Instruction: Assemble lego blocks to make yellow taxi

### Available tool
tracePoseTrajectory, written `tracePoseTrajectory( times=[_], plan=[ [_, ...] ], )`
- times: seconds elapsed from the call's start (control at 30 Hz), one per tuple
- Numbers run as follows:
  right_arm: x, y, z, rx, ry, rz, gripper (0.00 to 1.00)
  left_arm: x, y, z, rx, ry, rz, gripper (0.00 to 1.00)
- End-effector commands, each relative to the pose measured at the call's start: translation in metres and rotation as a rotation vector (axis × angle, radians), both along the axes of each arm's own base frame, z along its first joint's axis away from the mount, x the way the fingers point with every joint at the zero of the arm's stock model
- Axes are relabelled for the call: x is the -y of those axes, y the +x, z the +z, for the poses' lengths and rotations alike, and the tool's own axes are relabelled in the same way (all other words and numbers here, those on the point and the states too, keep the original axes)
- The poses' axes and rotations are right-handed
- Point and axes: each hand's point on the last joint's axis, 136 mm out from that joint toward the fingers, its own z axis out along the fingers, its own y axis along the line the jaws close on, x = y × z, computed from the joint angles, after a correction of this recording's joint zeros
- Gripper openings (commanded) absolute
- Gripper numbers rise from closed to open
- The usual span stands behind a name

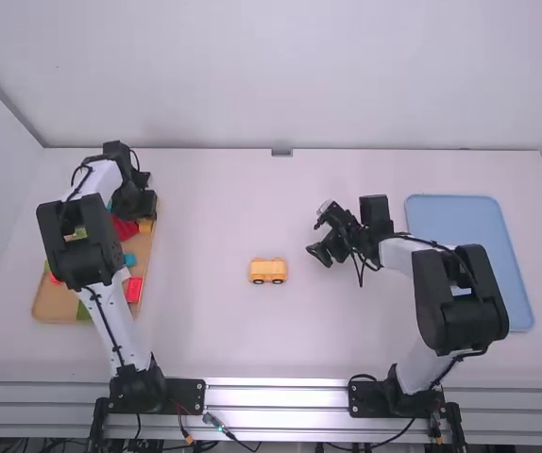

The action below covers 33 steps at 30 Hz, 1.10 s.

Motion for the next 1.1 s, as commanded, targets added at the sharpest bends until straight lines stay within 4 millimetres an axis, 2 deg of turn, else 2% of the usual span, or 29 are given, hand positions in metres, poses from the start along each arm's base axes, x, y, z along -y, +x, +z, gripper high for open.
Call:
tracePoseTrajectory(
  times=[0.0,0.17,0.53,0.67,0.77,1.07],
  plan=[
    [-0.001,-0.001,0.008,0.013,0.008,0.004,0.99,-0.004,-0.005,-0.004,-0.013,0.003,0.019,0.49],
    [-0.001,-0.002,0.007,0.007,0.006,0.003,0.99,-0.008,-0.006,-0.004,-0.017,0.011,0.027,0.46],
    [-0.001,-0.002,0.007,0.006,0.007,0.003,0.99,-0.012,-0.006,-0.004,-0.016,0.025,0.028,0.46],
    [-0.001,-0.002,0.007,0.006,0.007,0.004,0.99,-0.012,-0.008,-0.011,-0.015,0.030,0.003,0.46],
    [-0.001,-0.002,0.007,0.006,0.007,0.003,0.99,-0.014,-0.009,-0.015,-0.011,0.031,0.027,0.38],
    [-0.001,-0.002,0.007,0.006,0.006,0.003,0.99,-0.013,-0.008,-0.023,0.006,0.025,0.027,0.40]
  ],
)
